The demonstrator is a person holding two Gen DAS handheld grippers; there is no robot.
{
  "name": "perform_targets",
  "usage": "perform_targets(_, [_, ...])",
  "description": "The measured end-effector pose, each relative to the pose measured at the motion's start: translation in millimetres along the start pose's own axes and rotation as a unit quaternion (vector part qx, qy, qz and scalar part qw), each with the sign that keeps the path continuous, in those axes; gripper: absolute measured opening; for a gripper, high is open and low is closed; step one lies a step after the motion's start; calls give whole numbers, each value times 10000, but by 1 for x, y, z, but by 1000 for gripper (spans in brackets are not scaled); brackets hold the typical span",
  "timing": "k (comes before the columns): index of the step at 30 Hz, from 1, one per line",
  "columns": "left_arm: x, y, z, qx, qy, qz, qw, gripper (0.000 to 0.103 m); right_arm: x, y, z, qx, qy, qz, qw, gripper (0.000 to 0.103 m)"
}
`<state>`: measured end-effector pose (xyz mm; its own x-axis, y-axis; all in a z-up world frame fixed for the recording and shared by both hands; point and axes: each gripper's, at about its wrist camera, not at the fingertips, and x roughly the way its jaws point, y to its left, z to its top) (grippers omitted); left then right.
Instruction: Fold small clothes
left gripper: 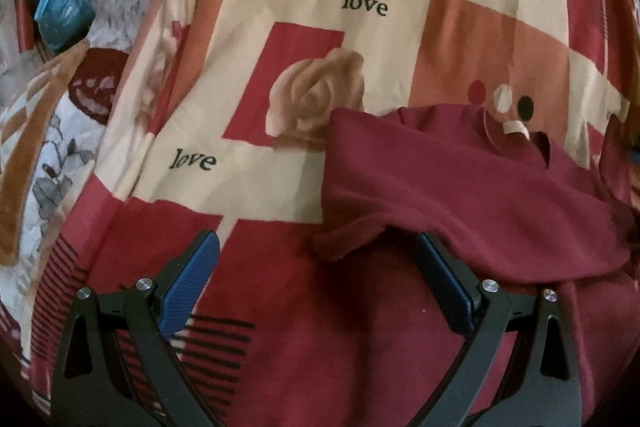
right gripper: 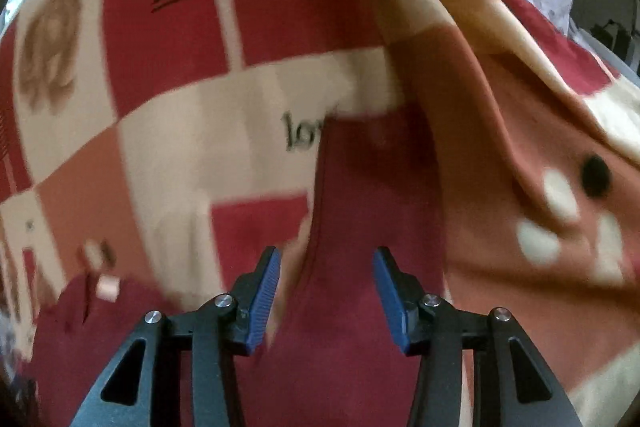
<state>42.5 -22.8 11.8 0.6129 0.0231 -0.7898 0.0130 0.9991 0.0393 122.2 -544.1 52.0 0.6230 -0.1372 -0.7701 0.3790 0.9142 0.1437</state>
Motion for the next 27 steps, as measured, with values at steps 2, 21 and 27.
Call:
perform_targets(2, [3, -2, 1, 62, -11, 28, 10000, 98, 14, -8, 14, 308, -161, -24, 9994, 46])
perform_targets(21, [3, 0, 2, 115, -107, 115, 9998, 98, -33, -33, 43, 60, -395, 1071, 9934, 3])
perform_targets(27, [-12, 14, 7, -215, -318, 49, 9993, 98, -124, -3, 33, -585, -524, 2164, 9731, 3])
